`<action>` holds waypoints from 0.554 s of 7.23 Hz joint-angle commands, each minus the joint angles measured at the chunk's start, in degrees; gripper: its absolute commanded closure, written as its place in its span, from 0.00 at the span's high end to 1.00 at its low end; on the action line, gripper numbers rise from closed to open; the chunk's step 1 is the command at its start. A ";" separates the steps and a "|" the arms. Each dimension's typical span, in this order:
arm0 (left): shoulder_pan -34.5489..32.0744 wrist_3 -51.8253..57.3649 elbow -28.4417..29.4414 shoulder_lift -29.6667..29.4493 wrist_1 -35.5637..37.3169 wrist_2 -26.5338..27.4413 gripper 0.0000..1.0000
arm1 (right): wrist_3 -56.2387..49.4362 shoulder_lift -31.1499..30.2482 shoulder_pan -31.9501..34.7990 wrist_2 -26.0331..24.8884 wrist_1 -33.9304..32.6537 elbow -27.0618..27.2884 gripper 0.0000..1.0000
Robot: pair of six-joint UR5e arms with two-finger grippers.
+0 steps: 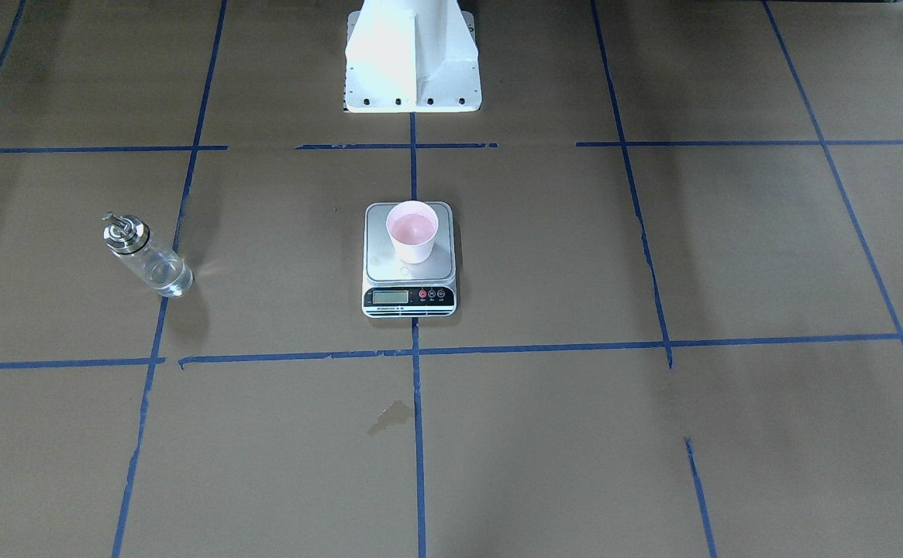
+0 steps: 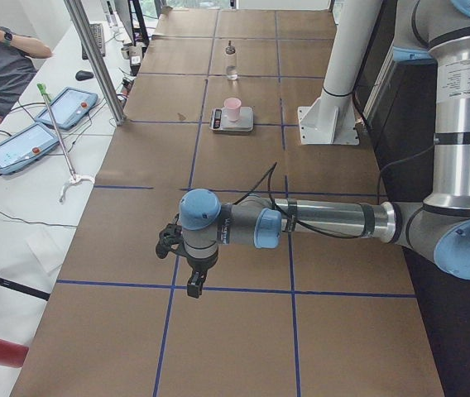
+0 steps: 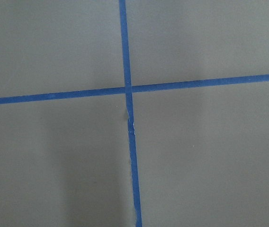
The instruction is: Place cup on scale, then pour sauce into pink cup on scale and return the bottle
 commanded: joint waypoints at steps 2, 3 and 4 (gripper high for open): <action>-0.49 -7.45 -0.03 -0.10 -0.19 -4.50 1.00 | 1.84 -0.10 0.00 -0.03 0.02 -0.02 1.00; -0.49 -7.55 -0.12 -0.27 -0.19 -4.43 1.00 | 1.84 -0.10 0.00 -0.03 0.02 -0.02 1.00; -0.49 -7.64 -0.04 -0.54 -0.19 -4.52 1.00 | 1.93 -0.10 0.00 -0.03 0.02 -0.02 1.00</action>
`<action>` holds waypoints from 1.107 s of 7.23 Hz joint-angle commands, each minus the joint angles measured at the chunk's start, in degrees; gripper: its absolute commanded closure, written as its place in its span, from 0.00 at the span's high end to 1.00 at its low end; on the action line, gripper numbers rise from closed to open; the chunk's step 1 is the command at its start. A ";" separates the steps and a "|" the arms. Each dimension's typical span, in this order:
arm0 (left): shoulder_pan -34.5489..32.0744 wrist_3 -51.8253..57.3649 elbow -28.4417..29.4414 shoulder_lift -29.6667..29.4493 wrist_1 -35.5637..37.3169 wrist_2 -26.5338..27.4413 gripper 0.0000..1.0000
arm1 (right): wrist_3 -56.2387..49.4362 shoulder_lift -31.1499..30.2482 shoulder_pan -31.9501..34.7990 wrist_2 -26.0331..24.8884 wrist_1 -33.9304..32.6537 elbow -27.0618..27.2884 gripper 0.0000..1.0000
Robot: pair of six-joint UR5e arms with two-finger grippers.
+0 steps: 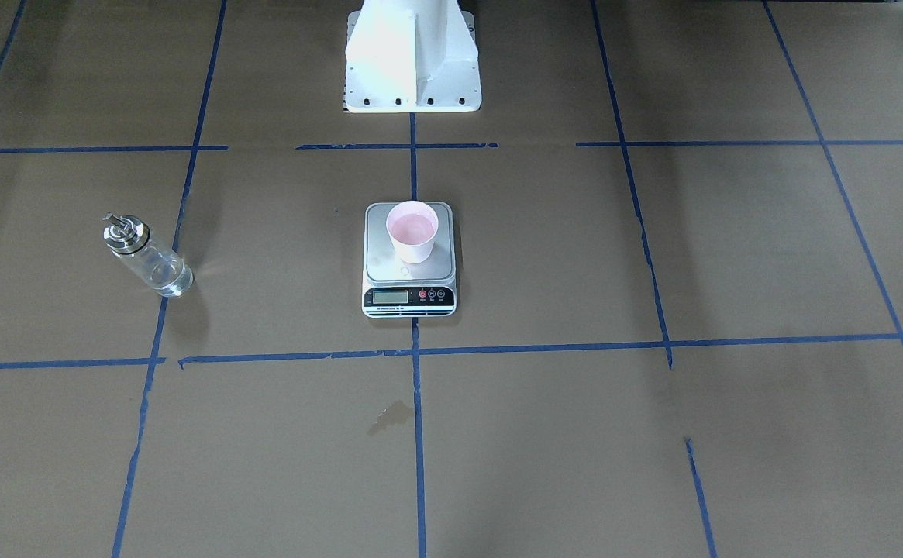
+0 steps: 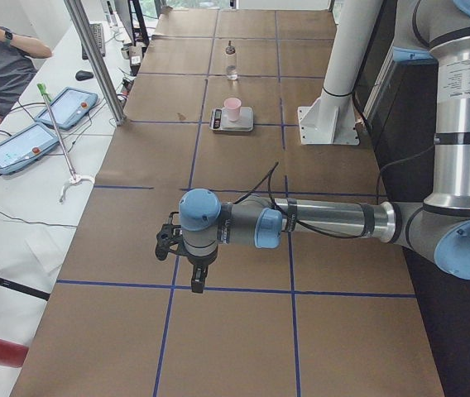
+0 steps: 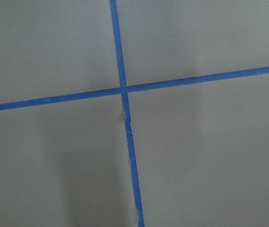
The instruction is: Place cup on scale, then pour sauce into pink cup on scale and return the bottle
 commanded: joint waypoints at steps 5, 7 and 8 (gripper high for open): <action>-0.01 -0.38 -0.22 -0.44 -0.01 -0.11 1.00 | 0.08 -0.01 0.00 0.00 0.00 -0.01 1.00; -0.01 -0.03 -0.31 -1.05 -0.01 0.15 1.00 | -0.09 -0.01 0.00 0.00 0.00 -0.01 1.00; -0.01 -0.03 -0.31 -1.14 -0.01 0.24 1.00 | -0.26 -0.01 0.00 0.00 0.09 -0.01 1.00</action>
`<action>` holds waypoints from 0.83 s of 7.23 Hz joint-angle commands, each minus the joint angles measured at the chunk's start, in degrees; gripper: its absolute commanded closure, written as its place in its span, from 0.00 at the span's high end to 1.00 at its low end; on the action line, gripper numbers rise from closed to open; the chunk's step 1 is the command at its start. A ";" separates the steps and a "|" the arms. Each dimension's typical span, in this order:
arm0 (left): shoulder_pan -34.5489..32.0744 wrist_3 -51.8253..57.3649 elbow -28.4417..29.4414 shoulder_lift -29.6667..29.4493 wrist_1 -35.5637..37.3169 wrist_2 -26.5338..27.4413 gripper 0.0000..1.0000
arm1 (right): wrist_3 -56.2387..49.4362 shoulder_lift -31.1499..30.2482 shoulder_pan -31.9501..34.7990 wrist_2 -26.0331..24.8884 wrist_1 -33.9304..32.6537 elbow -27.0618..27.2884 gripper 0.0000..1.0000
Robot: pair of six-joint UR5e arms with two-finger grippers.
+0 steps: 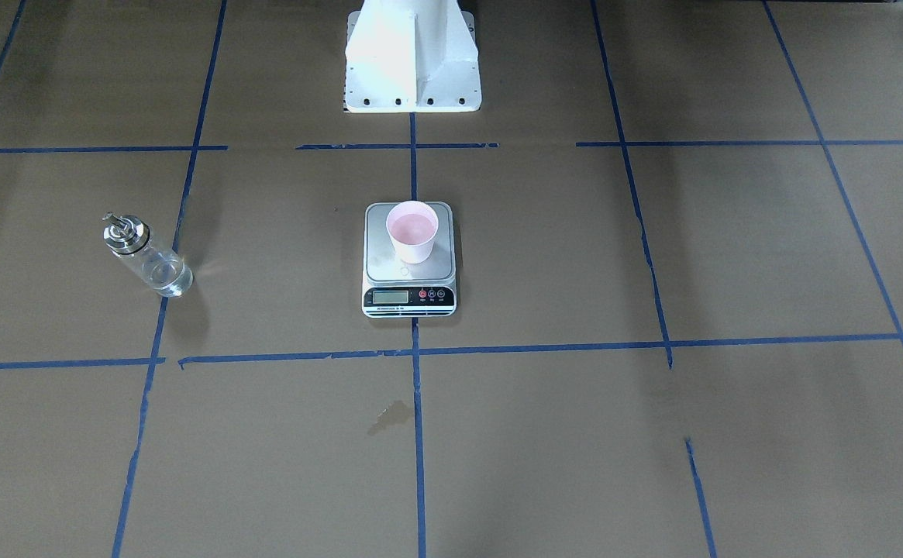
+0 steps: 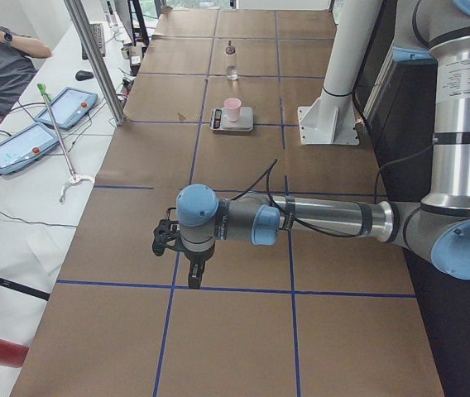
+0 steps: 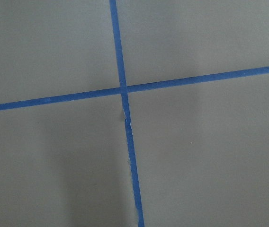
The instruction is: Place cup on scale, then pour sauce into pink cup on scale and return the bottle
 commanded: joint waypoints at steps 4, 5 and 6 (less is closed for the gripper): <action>0.00 0.28 -0.03 -0.45 0.00 0.16 1.00 | -0.44 -0.35 0.00 -1.50 -0.02 0.00 1.00; 0.00 0.28 -0.03 -0.45 0.00 0.16 1.00 | -0.61 -0.35 0.00 -1.32 0.07 0.09 1.00; 0.00 0.28 -0.12 -0.45 0.00 0.16 1.00 | -1.57 -0.35 0.09 -1.49 0.07 0.35 1.00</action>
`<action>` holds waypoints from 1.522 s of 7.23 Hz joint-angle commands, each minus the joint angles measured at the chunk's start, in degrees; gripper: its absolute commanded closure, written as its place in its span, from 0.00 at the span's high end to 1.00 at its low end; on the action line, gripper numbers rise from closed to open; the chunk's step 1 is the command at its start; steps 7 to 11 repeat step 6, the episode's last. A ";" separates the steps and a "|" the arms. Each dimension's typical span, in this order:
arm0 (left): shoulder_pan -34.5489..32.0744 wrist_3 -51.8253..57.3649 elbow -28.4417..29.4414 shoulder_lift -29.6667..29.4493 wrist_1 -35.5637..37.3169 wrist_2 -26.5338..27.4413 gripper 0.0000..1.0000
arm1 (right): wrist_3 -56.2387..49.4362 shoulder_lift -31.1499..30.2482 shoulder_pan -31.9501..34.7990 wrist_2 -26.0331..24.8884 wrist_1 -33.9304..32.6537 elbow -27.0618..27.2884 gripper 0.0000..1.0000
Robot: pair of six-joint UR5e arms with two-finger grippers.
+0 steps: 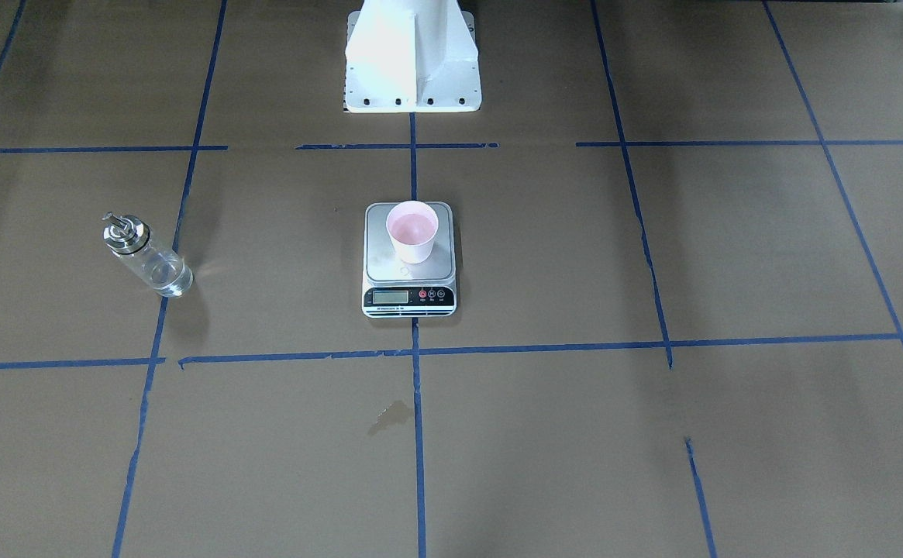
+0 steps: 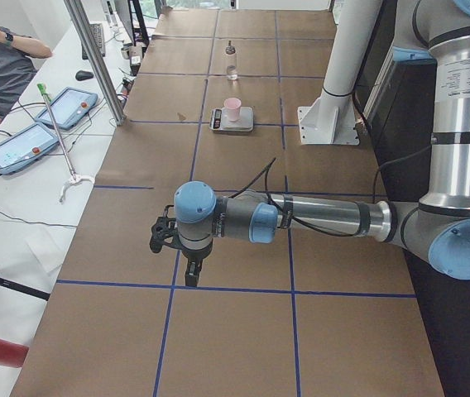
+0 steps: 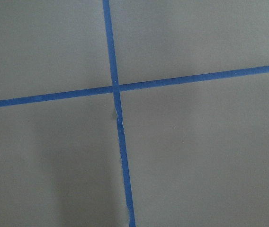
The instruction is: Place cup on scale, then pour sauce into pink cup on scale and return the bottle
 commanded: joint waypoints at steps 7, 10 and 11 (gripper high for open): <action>0.00 -0.17 -0.25 -0.02 0.00 0.00 1.00 | -2.63 -0.64 0.07 0.42 -0.07 0.14 1.00; 0.00 -0.17 -0.25 -0.02 0.00 0.00 1.00 | -2.63 -0.64 0.07 0.42 -0.07 0.14 1.00; 0.00 -0.17 -0.25 -0.02 0.00 0.00 1.00 | -2.63 -0.64 0.07 0.42 -0.07 0.14 1.00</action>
